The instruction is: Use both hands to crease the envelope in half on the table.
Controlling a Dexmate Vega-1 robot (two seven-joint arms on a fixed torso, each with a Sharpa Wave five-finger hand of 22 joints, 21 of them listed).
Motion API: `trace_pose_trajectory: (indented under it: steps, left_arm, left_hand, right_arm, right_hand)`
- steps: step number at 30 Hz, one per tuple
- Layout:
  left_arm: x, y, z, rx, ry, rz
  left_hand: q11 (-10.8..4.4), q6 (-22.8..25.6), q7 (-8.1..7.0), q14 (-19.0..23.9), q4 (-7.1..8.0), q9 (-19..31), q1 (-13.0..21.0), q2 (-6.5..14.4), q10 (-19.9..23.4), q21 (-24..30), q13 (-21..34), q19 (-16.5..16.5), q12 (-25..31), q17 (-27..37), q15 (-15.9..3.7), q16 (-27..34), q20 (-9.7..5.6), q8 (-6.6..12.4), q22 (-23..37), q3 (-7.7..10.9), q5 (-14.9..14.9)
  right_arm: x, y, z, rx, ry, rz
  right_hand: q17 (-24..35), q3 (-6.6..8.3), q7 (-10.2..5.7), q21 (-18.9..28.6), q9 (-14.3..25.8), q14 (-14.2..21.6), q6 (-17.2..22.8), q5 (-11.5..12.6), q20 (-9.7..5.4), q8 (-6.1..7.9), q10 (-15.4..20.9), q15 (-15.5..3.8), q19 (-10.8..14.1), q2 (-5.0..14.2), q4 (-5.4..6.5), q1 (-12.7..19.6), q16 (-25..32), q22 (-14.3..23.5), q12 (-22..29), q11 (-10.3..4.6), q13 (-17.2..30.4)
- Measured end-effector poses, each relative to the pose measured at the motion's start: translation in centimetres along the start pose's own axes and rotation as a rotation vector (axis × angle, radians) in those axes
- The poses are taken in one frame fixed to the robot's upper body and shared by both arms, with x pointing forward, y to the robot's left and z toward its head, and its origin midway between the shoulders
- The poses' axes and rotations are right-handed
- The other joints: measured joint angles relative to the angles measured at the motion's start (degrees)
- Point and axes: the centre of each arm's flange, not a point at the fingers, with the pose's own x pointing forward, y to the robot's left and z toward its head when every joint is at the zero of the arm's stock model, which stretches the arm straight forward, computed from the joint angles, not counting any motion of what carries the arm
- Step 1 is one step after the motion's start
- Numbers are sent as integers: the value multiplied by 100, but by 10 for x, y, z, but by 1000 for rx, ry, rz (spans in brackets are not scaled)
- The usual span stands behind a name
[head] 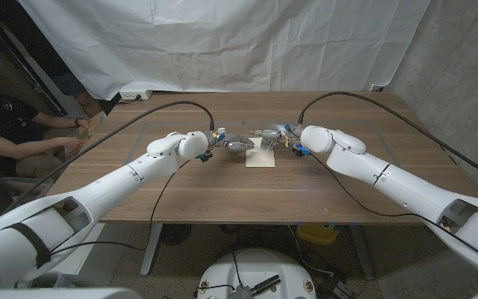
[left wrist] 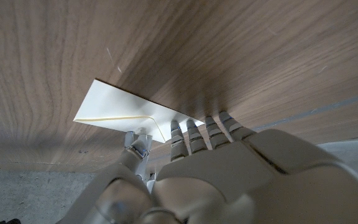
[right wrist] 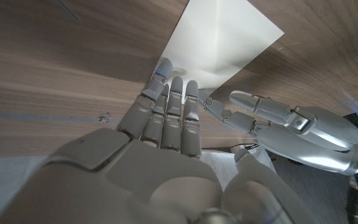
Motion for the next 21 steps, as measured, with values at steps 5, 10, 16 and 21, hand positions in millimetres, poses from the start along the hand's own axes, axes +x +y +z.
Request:
trace_pose_trajectory:
  steps: [5, 10, 16, 21]
  left_arm:
    - [1, 0, 1, 1, 1, 0]
    - [1, 1, 2, 3, 0, 1]
    - [2, 1, 1, 5, 2, 1]
    - [1, 1, 4, 6, 0, 3]
  left_hand:
    - [0, 0, 0, 0, 0, 0, 0, 0, 0, 0, -1, 0, 0, 0, 0, 0, 0, 0, 3, 0, 0]
    - [0, 0, 0, 0, 0, 0, 0, 0, 0, 1, -1, 0, 0, 0, 0, 0, 0, 0, 3, 0, 0]
    - [0, -9, -11, 0, 0, 0, 0, 0, 0, 1, -1, 0, 0, 0, 0, 0, 0, 0, -1, 0, 0]
    - [0, -29, 9, 0, 0, 0, 0, 0, 0, 1, -1, 0, 0, 0, 0, 0, 0, 0, -3, 0, 0]
  right_arm:
    - [-7, -3, 3, -5, -2, -19]
    - [-12, -5, 4, -8, -1, -33]
    - [-15, -2, 6, -5, -5, -32]
    - [-15, 2, 6, 10, -5, -25]
  right_hand:
    - [0, 0, 0, -4, 0, 0, 0, 0, -14, 0, 0, 0, 48, 0, 0, 0, 9, -18, 0, 0, 0]
    - [0, -41, 13, -4, 0, 112, 56, 0, -74, 0, 47, 15, 69, 0, 6, 0, 41, -17, 0, -42, 0]
    - [-1, -48, -2, -4, 0, 144, 68, 0, -63, 0, 94, 0, 143, 0, -1, 0, 41, -17, 0, -31, 0]
    - [-5, -48, -8, -4, 0, 144, 75, 0, -63, 0, 93, 0, 142, 0, -1, 0, 41, -17, 0, -31, 0]
